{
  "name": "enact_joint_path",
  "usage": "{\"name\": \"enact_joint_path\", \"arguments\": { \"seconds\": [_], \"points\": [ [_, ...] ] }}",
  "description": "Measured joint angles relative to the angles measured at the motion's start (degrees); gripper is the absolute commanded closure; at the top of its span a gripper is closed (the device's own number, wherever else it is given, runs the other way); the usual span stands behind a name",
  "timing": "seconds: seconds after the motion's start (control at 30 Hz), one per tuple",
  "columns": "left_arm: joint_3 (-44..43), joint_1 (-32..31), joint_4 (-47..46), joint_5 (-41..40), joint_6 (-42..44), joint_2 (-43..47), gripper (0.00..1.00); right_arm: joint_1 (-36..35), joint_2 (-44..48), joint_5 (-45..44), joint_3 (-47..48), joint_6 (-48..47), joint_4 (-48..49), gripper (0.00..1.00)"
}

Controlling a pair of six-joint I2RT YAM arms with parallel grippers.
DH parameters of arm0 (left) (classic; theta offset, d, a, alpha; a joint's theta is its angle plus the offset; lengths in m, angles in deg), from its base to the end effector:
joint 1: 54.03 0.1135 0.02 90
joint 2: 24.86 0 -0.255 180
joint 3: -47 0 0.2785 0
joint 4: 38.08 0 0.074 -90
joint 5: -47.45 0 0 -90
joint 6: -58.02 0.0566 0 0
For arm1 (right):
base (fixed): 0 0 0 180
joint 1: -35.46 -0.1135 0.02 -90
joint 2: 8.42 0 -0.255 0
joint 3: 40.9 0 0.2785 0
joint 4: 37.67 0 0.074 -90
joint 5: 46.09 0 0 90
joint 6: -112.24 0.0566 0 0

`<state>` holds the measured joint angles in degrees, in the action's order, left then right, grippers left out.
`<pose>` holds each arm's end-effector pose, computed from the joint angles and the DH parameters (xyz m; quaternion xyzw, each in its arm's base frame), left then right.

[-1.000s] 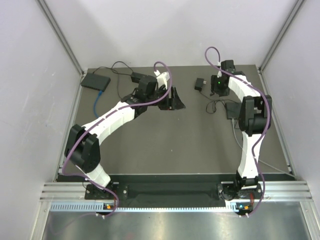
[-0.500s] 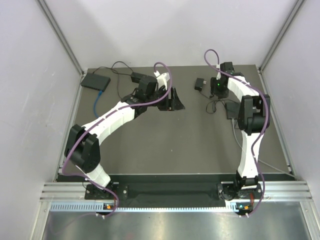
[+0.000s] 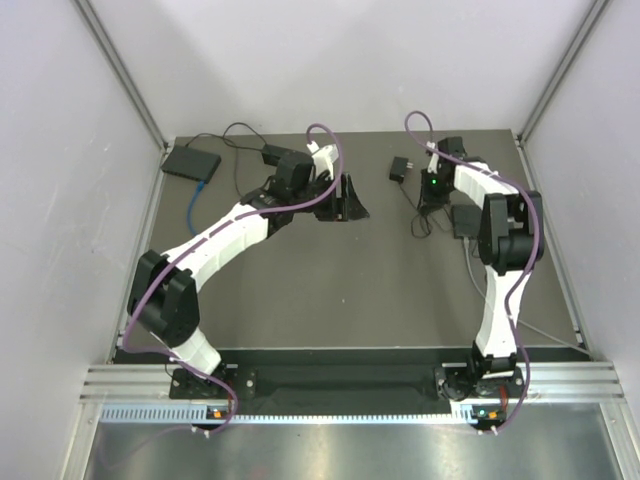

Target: Pull the plug from the switch port

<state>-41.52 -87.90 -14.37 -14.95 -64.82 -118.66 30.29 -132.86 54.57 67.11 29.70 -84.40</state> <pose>0.3365 -0.2574 0.2821 0.1286 0.8356 -0.4427 0.2988 0.4869 0.0546 0.1294 -0.0022 0.9687 0.1152 0.2197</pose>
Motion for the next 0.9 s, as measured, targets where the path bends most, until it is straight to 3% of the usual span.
{"name": "enact_joint_path", "arguments": {
  "seconds": [0.03, 0.1, 0.4, 0.5, 0.53, 0.63, 0.9],
  "points": [
    [0.00, 0.02, -0.02, 0.00, 0.00, 0.07, 0.29, -0.31, 0.87, 0.70, -1.51, 0.13, 0.35, 0.94],
    [0.00, 0.02, -0.02, -0.02, 0.00, 0.31, 0.29, -1.18, 2.25, 2.25, -3.89, 0.46, 0.52, 0.97],
    [0.00, 0.02, -0.98, -1.36, -0.74, 1.07, 0.31, -13.07, 17.51, 7.26, -23.63, 4.79, 2.16, 0.99],
    [0.00, 0.02, -1.55, -1.60, -1.64, 1.05, 0.32, -16.02, 25.44, 8.94, -28.50, 6.67, 2.08, 0.85],
    [0.00, 0.02, -1.81, -1.57, -1.86, 0.98, 0.32, -16.04, 27.58, 8.81, -29.18, 7.17, 2.10, 0.73],
    [-0.85, -0.04, -2.38, -1.51, -2.60, -0.20, 0.32, -14.78, 32.87, 5.51, -29.59, 8.24, 1.99, 0.63],
    [-10.47, -3.06, -3.04, -4.22, -2.56, -10.29, 0.33, -4.48, 40.17, -5.11, -29.68, 9.33, 1.70, 0.63]
  ]
}}
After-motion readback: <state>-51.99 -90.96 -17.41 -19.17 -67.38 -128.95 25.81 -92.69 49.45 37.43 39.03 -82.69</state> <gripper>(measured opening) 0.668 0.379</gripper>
